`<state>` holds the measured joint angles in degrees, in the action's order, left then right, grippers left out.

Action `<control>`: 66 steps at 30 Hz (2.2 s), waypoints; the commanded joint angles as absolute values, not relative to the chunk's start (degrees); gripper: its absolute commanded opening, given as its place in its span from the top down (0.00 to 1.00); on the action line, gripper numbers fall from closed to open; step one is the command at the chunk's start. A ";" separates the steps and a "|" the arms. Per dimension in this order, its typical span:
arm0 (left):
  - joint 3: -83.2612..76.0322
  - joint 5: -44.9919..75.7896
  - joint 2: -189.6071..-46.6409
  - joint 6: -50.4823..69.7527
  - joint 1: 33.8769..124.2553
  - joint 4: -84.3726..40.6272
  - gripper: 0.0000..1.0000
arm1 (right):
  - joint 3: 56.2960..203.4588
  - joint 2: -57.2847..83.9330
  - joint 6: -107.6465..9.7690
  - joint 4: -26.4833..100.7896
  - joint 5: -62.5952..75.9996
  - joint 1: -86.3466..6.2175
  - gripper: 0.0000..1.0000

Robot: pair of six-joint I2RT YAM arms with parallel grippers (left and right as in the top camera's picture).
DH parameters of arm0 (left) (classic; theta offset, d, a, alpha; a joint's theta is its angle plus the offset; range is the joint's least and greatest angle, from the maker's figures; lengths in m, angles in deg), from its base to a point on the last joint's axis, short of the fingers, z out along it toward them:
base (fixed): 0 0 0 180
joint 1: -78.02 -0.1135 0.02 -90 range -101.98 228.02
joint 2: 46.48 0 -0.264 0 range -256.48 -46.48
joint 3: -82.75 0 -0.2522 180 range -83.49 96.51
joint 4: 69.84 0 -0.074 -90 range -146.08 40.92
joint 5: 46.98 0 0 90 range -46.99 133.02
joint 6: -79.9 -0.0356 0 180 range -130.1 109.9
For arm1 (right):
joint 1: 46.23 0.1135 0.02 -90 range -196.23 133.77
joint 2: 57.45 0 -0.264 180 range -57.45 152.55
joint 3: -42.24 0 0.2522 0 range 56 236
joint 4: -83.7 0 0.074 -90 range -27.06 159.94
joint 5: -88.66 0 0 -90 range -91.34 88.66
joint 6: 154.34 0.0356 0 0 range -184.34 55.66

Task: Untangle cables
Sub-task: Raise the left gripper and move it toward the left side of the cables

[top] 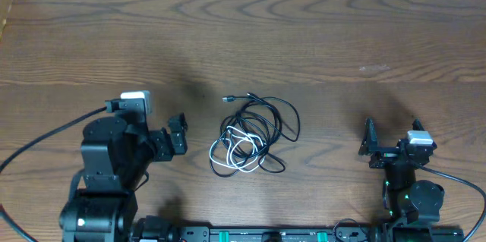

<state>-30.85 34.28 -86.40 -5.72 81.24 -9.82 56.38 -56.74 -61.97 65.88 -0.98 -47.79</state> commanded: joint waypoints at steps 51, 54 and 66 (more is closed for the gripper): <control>-27.64 30.24 -104.80 -9.74 85.35 -8.57 0.00 | 56.32 -57.13 -61.64 65.60 -1.40 -47.31 0.01; -27.64 32.40 -105.41 -9.89 87.82 -8.77 0.00 | 56.32 -57.13 -61.64 65.60 -1.40 -47.31 0.01; -27.64 34.48 -107.69 -9.87 89.79 -8.79 0.00 | 56.32 -57.13 -61.64 65.60 -1.42 -47.31 0.01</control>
